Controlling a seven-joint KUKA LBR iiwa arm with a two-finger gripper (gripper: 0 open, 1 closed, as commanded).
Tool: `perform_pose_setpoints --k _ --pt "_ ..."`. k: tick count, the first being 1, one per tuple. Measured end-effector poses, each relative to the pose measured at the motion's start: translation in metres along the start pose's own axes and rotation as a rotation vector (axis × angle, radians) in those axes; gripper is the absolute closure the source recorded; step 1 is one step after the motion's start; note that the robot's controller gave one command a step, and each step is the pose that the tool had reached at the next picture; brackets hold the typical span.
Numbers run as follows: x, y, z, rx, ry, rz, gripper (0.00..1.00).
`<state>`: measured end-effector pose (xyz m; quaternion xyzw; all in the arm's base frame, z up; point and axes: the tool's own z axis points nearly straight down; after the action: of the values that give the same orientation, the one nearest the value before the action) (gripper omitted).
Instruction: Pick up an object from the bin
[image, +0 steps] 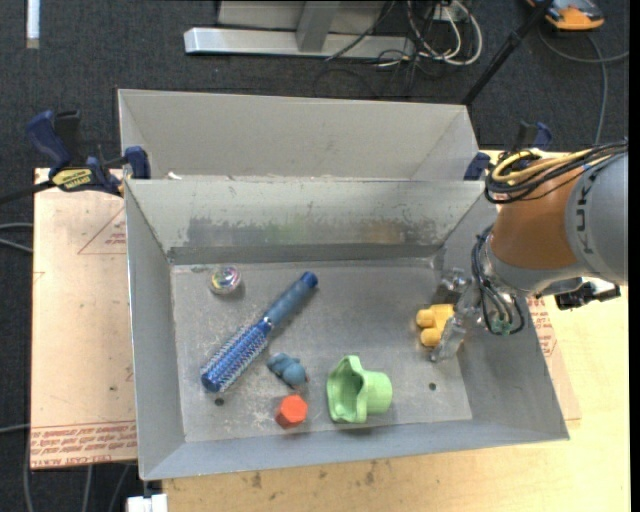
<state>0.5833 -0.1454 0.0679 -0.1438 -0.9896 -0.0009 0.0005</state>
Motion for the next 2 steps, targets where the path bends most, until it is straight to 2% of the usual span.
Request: perform_pose_setpoints --k 1,2 --pt "-0.0004 0.0006 0.0000 0.001 -0.002 -0.002 0.00" --pt "-0.0004 0.0010 0.0001 0.001 -0.002 -0.002 1.00"
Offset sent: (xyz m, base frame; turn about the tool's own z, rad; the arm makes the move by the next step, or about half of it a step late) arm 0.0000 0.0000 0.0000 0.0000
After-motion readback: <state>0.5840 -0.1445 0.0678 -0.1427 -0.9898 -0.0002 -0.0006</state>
